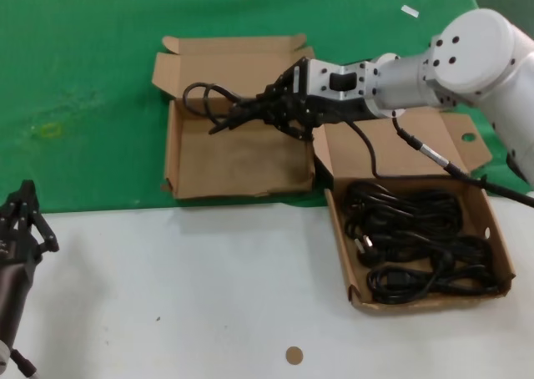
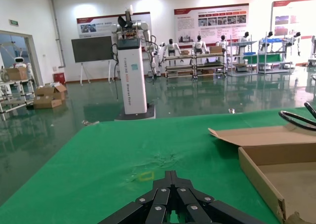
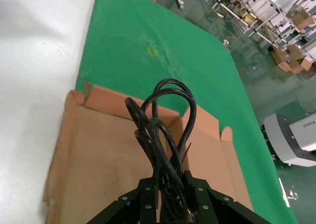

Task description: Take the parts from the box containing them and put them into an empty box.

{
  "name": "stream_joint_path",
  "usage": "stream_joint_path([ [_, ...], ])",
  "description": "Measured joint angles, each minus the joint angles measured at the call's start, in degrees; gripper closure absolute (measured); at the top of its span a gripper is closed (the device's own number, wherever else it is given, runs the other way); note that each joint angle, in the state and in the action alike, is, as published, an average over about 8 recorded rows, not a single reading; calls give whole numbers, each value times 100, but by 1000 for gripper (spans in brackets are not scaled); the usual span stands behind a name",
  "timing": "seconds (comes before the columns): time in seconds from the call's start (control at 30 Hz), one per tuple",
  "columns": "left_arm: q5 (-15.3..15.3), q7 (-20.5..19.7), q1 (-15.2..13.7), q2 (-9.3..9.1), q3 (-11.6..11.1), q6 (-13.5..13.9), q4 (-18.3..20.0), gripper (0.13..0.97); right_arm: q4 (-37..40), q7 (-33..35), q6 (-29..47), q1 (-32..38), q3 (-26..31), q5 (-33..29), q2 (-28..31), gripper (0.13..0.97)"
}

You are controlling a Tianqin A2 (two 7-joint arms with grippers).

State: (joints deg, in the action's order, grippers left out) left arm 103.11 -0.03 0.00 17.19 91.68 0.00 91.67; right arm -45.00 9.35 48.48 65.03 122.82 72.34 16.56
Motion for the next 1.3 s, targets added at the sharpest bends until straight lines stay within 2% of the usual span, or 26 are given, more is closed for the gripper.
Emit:
stream_joint_path([
  [0.1,0,0,0,0,0,0,0,953,192,105,-77,61,-7,17,-64,868],
  [0.4,0,0,0,0,0,0,0,953,450,264,-247,134,-48,78,-170,792],
  [0.7,0,0,0,0,0,0,0,946,441,270,-288,108,-68,99,-177,646],
  [0.9,0,0,0,0,0,0,0,943,231,222,-476,-164,-193,221,-167,488],
  [0.97,0,0,0,0,0,0,0,924,122,195,-573,-306,-258,285,-162,435],
  [1.1,0,0,0,0,0,0,0,887,-129,135,-796,-630,-407,431,-150,435],
  [1.2,0,0,0,0,0,0,0,868,-329,89,-975,-889,-527,547,-141,370],
  [1.3,0,0,0,0,0,0,0,813,-532,41,-1157,-1153,-648,666,-131,305],
])
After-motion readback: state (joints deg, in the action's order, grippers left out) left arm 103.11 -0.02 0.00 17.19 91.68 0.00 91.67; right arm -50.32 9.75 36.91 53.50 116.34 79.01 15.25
